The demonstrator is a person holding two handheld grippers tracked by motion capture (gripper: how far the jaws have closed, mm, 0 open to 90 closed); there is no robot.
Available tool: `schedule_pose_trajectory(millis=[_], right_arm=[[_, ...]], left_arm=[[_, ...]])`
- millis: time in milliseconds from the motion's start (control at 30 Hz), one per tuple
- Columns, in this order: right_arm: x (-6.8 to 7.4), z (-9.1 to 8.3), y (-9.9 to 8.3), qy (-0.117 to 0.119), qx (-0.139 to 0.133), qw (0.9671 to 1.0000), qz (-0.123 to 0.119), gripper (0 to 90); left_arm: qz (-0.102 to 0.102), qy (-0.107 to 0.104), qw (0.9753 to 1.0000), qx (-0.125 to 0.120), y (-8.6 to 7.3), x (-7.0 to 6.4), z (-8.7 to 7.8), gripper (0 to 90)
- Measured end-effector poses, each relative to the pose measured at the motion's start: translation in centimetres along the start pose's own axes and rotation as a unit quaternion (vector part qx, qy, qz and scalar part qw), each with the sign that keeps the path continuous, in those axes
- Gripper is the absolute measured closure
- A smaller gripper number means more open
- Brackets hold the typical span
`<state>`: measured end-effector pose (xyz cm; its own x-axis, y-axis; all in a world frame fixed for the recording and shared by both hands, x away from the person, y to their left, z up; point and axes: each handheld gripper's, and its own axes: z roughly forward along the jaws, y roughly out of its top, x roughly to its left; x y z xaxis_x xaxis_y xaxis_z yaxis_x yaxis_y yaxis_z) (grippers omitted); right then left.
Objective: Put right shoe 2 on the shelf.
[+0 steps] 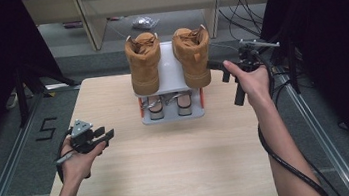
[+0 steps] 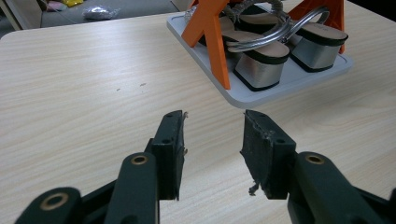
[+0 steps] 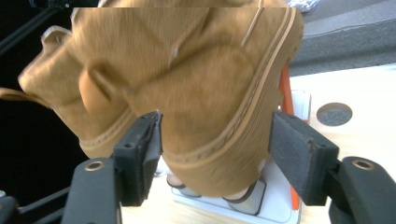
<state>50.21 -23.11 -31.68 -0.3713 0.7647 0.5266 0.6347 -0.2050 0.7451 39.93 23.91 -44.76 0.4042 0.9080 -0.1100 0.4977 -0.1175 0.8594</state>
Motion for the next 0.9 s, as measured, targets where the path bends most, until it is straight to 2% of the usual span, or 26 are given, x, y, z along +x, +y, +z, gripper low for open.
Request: schedule_pose_trajectory(millis=[133,167,200,267,333,400,500,600,633,667,733,800,833,867,900], right_arm=[[0.1,0.9,-1.6,0.0,0.006,0.9998,-0.021,34.1],[0.3,1.1,-1.9,-0.001,0.01,0.9998,-0.015,33.7],[0.3,1.3,-2.2,-0.002,0.01,0.9995,-0.03,32.5],[0.5,1.7,-2.6,-0.01,0.014,0.9991,-0.039,30.5],[0.6,2.1,-3.0,-0.027,0.01,0.9985,-0.047,30.3],[0.9,2.4,-3.2,-0.031,0.009,0.9982,-0.051,26.5],[1.2,2.9,-3.4,-0.04,0.017,0.9966,-0.07,25.9],[1.5,3.3,-3.5,-0.044,0.021,0.9962,-0.072,23.4],[1.2,3.3,-3.5,-0.047,0.016,0.995,-0.087,23.5],[1.4,3.4,-3.5,-0.05,0.016,0.9953,-0.081,23.5],[1.2,3.7,-3.4,-0.056,0.014,0.9943,-0.09,23.2],[1.2,3.9,-3.5,-0.063,0.016,0.994,-0.088,22.3],[1.3,3.9,-3.5,-0.058,0.017,0.9945,-0.086,21.6],[1.5,4.0,-3.6,-0.062,0.02,0.9951,-0.074,21.2],[1.3,4.0,-3.4,-0.063,0.018,0.9936,-0.091,21.1]], left_arm=[[0.0,-0.001,1.0,0.0,0.0,-0.1,0.1,57.7],[0.001,-0.002,1.0,0.0,0.0,-0.1,0.1,57.7],[0.0,-0.002,1.0,0.0,0.0,-0.1,0.1,57.7],[0.0,-0.002,1.0,-0.001,0.0,-0.1,0.1,57.7],[0.0,-0.002,1.0,-0.001,0.0,-0.2,0.2,57.7],[0.0,-0.002,1.0,0.0,0.0,-0.2,0.2,57.7],[0.0,-0.002,1.0,0.001,0.0,-0.2,0.2,57.7],[0.0,-0.002,1.0,0.0,0.0,-0.1,0.2,57.7],[0.0,-0.002,1.0,0.001,0.0,-0.1,0.2,57.7],[-0.001,-0.003,1.0,0.001,0.0,-0.1,0.2,57.7],[-0.001,-0.003,1.0,0.001,0.0,-0.1,0.2,57.7],[-0.001,-0.002,1.0,0.002,0.0,-0.1,0.2,57.6],[-0.001,-0.002,1.0,0.002,0.0,-0.1,0.3,57.7],[0.0,-0.002,1.0,0.004,0.0,-0.1,0.3,57.7],[0.0,-0.003,1.0,0.004,0.0,-0.1,0.3,57.7]])
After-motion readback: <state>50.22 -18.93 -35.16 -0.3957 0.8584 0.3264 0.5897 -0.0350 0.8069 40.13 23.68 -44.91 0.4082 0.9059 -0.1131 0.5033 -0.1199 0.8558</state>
